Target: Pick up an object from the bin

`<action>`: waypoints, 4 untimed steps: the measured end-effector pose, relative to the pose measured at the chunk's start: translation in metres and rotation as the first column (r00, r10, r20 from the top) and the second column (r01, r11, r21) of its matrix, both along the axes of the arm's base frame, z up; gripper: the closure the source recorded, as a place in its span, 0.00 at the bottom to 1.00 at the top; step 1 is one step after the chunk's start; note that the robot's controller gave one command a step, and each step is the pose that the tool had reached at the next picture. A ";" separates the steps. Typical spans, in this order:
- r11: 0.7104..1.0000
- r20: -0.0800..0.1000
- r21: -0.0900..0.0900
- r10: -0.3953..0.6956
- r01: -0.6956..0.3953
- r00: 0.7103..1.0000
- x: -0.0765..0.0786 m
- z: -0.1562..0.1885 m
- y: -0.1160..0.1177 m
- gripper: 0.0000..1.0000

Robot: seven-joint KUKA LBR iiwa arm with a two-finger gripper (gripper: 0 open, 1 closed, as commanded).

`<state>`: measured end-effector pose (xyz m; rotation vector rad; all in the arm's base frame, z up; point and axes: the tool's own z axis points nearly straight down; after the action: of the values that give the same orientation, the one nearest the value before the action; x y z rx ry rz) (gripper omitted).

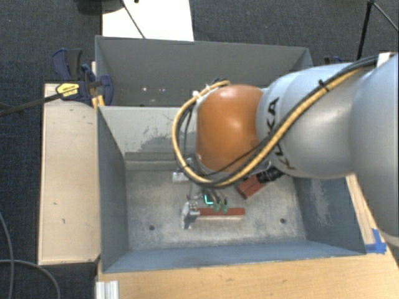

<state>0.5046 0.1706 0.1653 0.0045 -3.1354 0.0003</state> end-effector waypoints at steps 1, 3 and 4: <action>1.000 0.008 0.002 -0.005 0.005 1.000 0.002 0.004 -0.001 0.00; 0.978 0.014 -0.001 0.207 -0.207 0.978 0.014 -0.065 -0.038 0.00; 0.943 0.027 0.000 0.332 -0.333 0.943 0.027 -0.090 -0.070 1.00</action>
Offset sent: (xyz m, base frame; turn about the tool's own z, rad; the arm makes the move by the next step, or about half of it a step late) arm 0.0207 -0.0531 -0.0344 -0.2361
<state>0.5318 0.1009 0.0758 0.5380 -3.1161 -0.0057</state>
